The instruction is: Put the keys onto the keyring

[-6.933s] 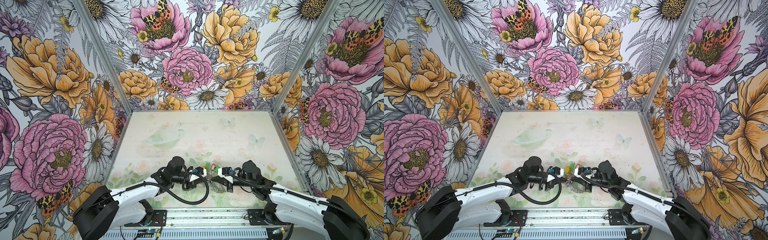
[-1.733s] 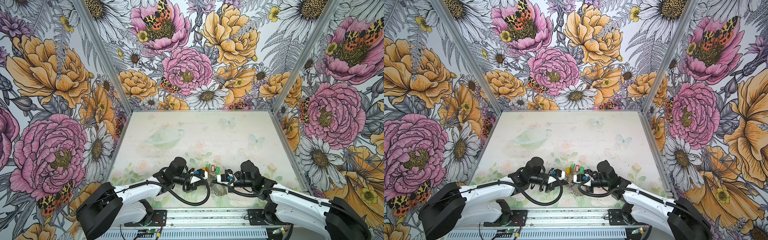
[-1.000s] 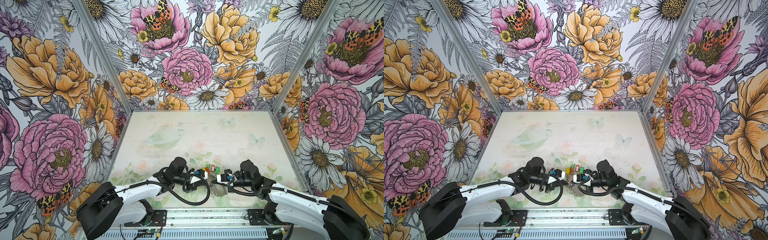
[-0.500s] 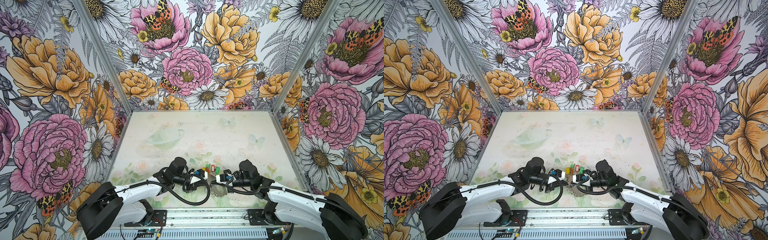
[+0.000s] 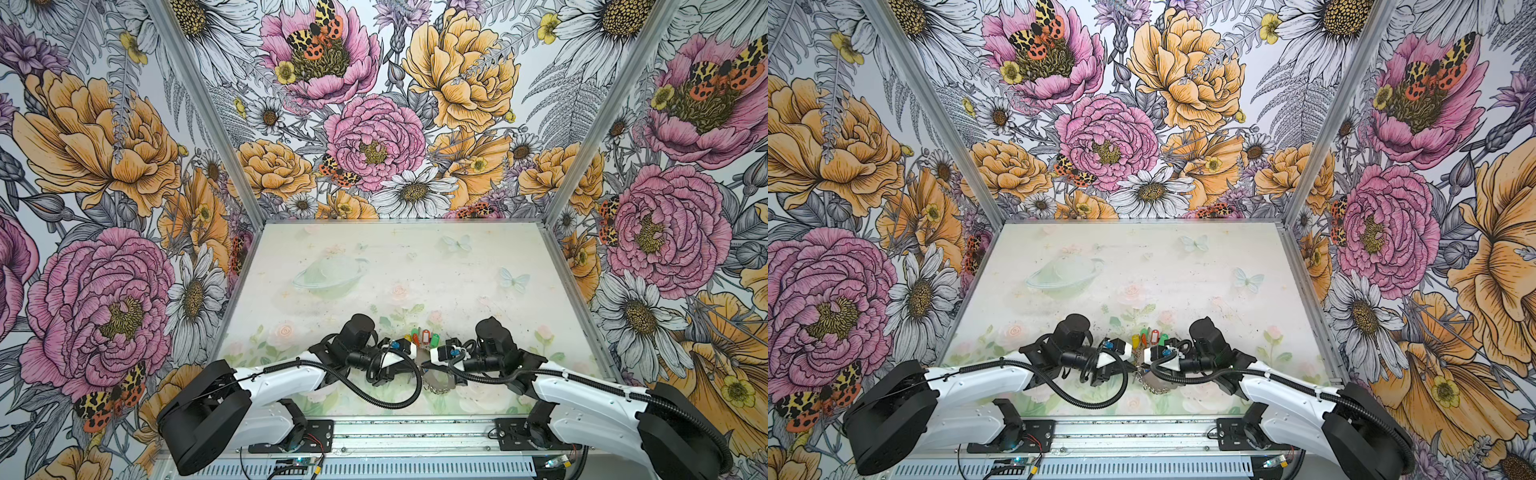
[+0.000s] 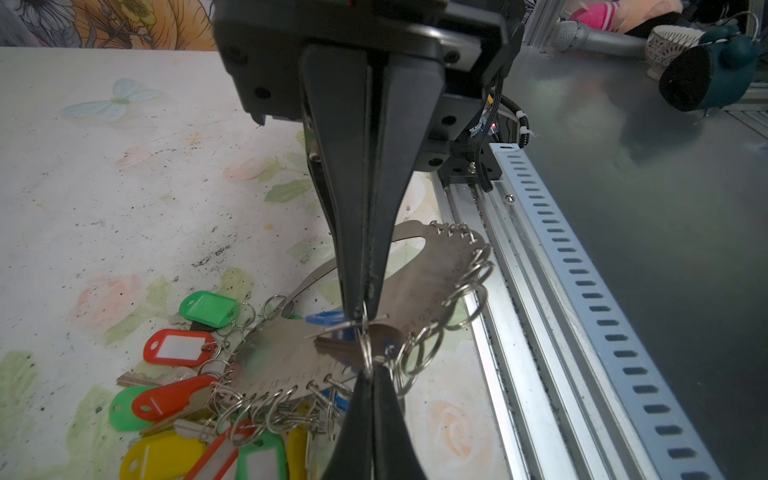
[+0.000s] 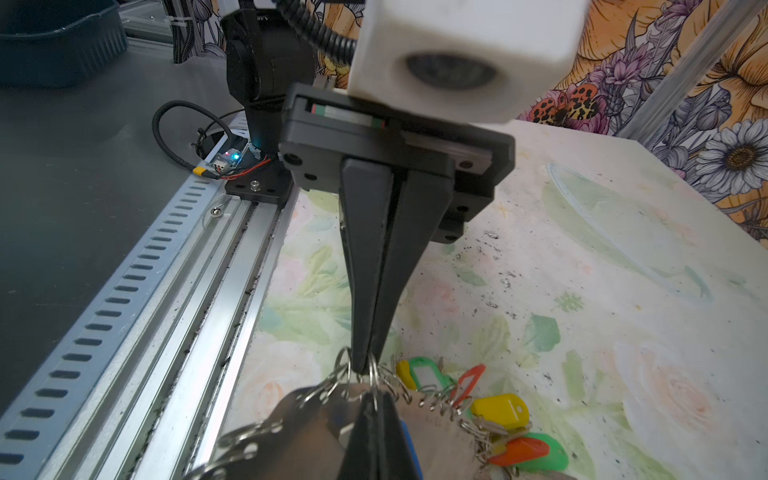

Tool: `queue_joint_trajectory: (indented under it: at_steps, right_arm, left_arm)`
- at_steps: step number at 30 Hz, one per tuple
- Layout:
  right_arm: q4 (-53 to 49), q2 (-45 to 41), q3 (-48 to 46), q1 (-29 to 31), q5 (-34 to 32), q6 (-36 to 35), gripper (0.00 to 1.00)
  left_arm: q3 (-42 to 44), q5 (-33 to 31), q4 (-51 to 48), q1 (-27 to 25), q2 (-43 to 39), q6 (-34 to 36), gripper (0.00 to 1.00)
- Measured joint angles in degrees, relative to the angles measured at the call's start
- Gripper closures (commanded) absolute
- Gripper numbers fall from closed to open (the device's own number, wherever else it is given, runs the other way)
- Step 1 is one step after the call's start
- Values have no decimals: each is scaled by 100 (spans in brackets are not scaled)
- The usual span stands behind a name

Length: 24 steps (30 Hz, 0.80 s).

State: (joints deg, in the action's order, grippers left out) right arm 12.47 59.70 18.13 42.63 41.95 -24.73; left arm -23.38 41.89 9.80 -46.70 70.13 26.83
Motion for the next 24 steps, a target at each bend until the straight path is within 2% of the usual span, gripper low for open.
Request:
queue_joint_trajectory:
  at_steps: [12,24]
  right_arm:
    - [-404,225,275,-68,262,-219,100]
    - [-249,527,317,-127,420,-463,100]
  left_arm:
    - [-26,-2,-142,-37,7,0,100]
    - [-26,-2,-313,-39,7,0,100]
